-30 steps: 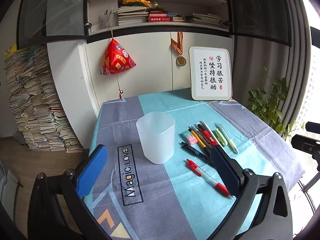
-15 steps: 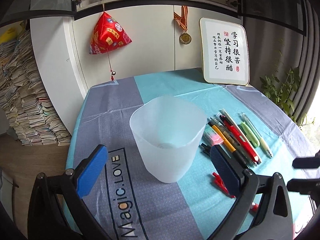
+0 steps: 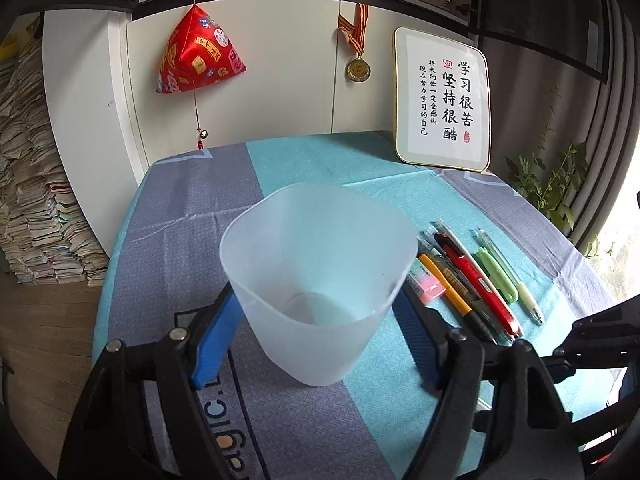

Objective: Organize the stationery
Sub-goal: 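Grasp the frosted cup with the left tool while the right tool approaches the red pen, then grasp the red pen with the right tool and drop it into the cup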

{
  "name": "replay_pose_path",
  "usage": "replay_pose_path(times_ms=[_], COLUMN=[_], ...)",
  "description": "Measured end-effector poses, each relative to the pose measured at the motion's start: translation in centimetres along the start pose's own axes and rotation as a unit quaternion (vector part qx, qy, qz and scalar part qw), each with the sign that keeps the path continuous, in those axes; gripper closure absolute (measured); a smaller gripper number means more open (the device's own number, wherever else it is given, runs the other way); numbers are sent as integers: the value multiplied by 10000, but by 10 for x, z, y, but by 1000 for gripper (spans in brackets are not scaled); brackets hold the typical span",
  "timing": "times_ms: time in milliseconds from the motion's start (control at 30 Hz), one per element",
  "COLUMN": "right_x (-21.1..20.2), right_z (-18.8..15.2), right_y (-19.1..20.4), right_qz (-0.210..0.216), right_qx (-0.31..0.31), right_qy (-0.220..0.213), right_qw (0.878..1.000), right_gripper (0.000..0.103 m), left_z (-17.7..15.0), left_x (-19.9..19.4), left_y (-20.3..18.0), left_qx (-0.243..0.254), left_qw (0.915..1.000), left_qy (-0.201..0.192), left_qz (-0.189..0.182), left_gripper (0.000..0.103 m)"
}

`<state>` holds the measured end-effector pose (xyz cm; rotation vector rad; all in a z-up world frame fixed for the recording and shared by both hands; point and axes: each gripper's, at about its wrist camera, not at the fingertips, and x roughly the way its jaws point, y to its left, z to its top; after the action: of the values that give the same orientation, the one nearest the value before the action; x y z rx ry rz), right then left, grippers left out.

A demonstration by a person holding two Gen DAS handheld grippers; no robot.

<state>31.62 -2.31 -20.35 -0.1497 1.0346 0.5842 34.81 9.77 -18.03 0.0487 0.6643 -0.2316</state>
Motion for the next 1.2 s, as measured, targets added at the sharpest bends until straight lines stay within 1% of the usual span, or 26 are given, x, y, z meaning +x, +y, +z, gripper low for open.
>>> replay_pose_path(times_ms=[100,233,333,500,567,600,667,800,900,1067,1200], right_x=[12,24,31,33,33,30,28,4,-21,-57,-91], right_z=[10,19,22,23,21,17,18,20,24,36,49], right_y=[-3,-5,-7,-3,3,5,1,-7,-10,-3,3], right_qz=[-12,-53,-75,-203,-459,-457,-361,-280,-223,-306,-416], right_qx=[12,39,73,-26,-191,-184,8,285,471,501,469], right_qy=[58,138,212,78,41,25,23,-240,-523,-1044,-1518], right_qw=[10000,9999,9997,9998,9988,9988,9993,9989,9973,9928,9864], right_gripper=[73,73,73,73,86,88,88,88,88,88,89], left_z=[-3,-10,-15,-15,-15,-15,-16,-17,-17,-17,-17], left_x=[-4,-11,-11,-10,-11,-11,-12,-11,-12,-12,-13], left_y=[-3,-6,-8,-1,1,0,-2,-2,-1,0,1], left_qx=[121,211,293,116,63,63,109,141,119,124,92], left_qw=[9999,9995,9992,9992,9991,9991,9990,9990,9991,9991,9991], left_qy=[-47,-123,-214,-227,-240,-246,-261,-238,-244,-257,-250], left_qz=[36,-179,-164,-304,-343,-348,-359,-352,-326,-312,-320], left_gripper=[29,29,29,29,29,29,29,29,29,29,29])
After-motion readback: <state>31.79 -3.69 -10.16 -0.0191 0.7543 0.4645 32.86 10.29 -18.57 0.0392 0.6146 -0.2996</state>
